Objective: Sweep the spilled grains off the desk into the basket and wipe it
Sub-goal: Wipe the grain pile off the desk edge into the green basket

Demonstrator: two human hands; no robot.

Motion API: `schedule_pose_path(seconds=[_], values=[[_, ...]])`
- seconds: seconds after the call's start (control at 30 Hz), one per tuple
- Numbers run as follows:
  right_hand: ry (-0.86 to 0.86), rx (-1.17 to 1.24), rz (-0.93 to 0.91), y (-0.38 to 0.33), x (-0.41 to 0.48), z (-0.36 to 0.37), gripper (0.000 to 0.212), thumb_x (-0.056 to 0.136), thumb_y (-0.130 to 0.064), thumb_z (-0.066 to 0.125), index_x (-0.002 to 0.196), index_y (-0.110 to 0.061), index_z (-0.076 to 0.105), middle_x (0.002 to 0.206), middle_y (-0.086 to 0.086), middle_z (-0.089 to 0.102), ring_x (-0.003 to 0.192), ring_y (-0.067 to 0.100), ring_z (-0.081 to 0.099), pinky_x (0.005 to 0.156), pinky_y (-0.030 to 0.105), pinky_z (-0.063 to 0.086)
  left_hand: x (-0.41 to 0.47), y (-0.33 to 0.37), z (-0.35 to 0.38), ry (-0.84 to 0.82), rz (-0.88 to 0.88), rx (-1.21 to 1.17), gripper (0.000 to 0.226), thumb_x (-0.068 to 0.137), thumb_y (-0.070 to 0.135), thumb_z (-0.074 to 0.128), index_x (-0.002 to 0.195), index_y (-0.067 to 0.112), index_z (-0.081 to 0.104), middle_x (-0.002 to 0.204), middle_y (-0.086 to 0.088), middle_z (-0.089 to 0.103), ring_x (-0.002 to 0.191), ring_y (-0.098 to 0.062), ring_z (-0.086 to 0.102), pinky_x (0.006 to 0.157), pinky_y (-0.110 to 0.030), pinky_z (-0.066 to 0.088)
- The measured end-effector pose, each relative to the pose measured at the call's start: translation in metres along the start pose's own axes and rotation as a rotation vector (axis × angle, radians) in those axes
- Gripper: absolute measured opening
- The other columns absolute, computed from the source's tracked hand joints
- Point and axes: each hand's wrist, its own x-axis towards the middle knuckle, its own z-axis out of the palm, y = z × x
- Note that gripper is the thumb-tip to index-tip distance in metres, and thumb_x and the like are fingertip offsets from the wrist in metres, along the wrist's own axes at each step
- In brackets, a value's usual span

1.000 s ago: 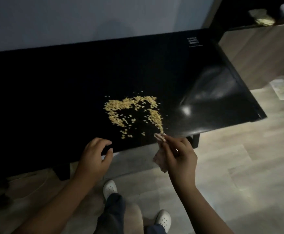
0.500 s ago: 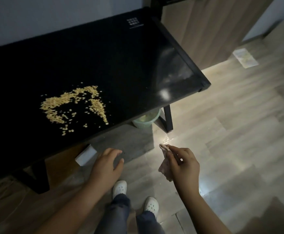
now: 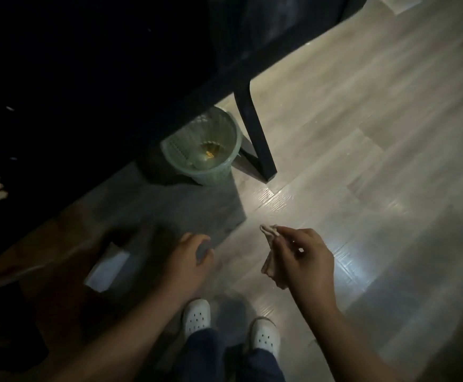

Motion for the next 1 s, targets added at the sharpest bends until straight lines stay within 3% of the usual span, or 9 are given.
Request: schedule_pose_path(seconds=[0.17,0.3,0.4,0.53,0.6,0.7,0.83,0.9,1.0], values=[[0.009,0.001,0.049,0.078,0.019,0.056,0.016,0.087,-0.021,0.065,0.098,-0.028,0.074,0.082,-0.008,0.061,0.08,0.002,0.058,0.07,0.015,0.044,0.04,-0.06,0.069,-0.071,-0.095,-0.071,0.036,0.081,0.032,0.061,0.108,0.008,0.065,0.106,-0.008,0.06,0.097,-0.022,0.061,0.087,-0.032,0.049],[0.02,0.008,0.03,0.122,0.038,0.097,0.015,0.087,-0.021,0.065,0.097,-0.027,0.075,0.082,-0.008,0.06,0.08,0.008,0.06,0.072,0.03,0.05,0.075,-0.094,0.107,-0.043,-0.122,-0.099,0.051,0.07,0.051,0.052,0.105,0.016,0.065,0.103,-0.003,0.064,0.093,-0.015,0.062,0.087,-0.029,0.049],[0.031,0.032,-0.017,0.145,0.056,0.125,0.014,0.088,-0.023,0.064,0.097,-0.028,0.074,0.084,-0.011,0.059,0.076,0.01,0.06,0.069,0.038,0.053,0.11,-0.114,0.128,0.008,-0.144,-0.171,0.033,0.084,0.034,0.065,0.108,0.012,0.064,0.106,-0.006,0.066,0.099,-0.02,0.062,0.092,-0.032,0.048],[0.049,0.03,-0.085,0.168,0.089,0.158,0.015,0.088,-0.022,0.063,0.097,-0.028,0.074,0.084,-0.007,0.061,0.077,0.006,0.057,0.069,0.025,0.049,0.166,-0.128,0.141,0.119,-0.182,-0.169,0.034,0.091,0.036,0.058,0.109,0.008,0.063,0.106,-0.006,0.066,0.101,-0.022,0.059,0.084,-0.024,0.04],[0.076,0.022,-0.108,0.174,0.11,0.173,0.015,0.088,-0.021,0.064,0.098,-0.025,0.075,0.085,-0.005,0.062,0.078,0.005,0.055,0.069,0.014,0.041,0.196,-0.131,0.14,0.182,-0.172,-0.152,0.036,0.092,0.041,0.053,0.097,0.007,0.065,0.092,-0.006,0.066,0.09,-0.024,0.06,0.07,-0.024,0.035],[0.09,0.038,-0.114,0.18,0.139,0.193,0.017,0.088,-0.023,0.064,0.102,-0.022,0.075,0.089,-0.005,0.064,0.08,0.005,0.056,0.071,0.012,0.04,0.232,-0.128,0.13,0.331,-0.147,-0.185,0.04,0.093,0.042,0.05,0.073,0.007,0.055,0.067,0.0,0.055,0.076,-0.025,0.053,0.062,-0.029,0.026],[0.098,0.077,-0.148,0.18,0.168,0.213,0.018,0.086,-0.022,0.064,0.1,-0.025,0.074,0.087,-0.008,0.061,0.08,-0.002,0.056,0.069,0.004,0.036,0.277,-0.132,0.116,0.432,-0.215,-0.343,0.059,0.083,0.062,0.05,0.096,0.006,0.064,0.09,-0.003,0.066,0.087,-0.022,0.06,0.076,-0.028,0.043],[0.1,0.1,-0.151,0.177,0.18,0.222,0.017,0.086,-0.021,0.067,0.1,-0.024,0.074,0.089,-0.007,0.062,0.081,-0.003,0.057,0.068,0.003,0.037,0.294,-0.136,0.113,0.443,-0.28,-0.445,0.083,0.062,0.079,0.049,0.109,0.013,0.063,0.106,-0.005,0.066,0.096,-0.024,0.062,0.088,-0.04,0.051],[0.096,0.151,-0.199,0.172,0.195,0.232,0.017,0.085,-0.017,0.069,0.1,-0.018,0.075,0.092,-0.002,0.063,0.079,-0.014,0.055,0.067,-0.001,0.036,0.315,-0.14,0.11,0.441,-0.345,-0.666,0.091,0.048,0.079,0.06,0.117,0.02,0.056,0.116,-0.002,0.062,0.104,-0.025,0.061,0.09,-0.045,0.052]])
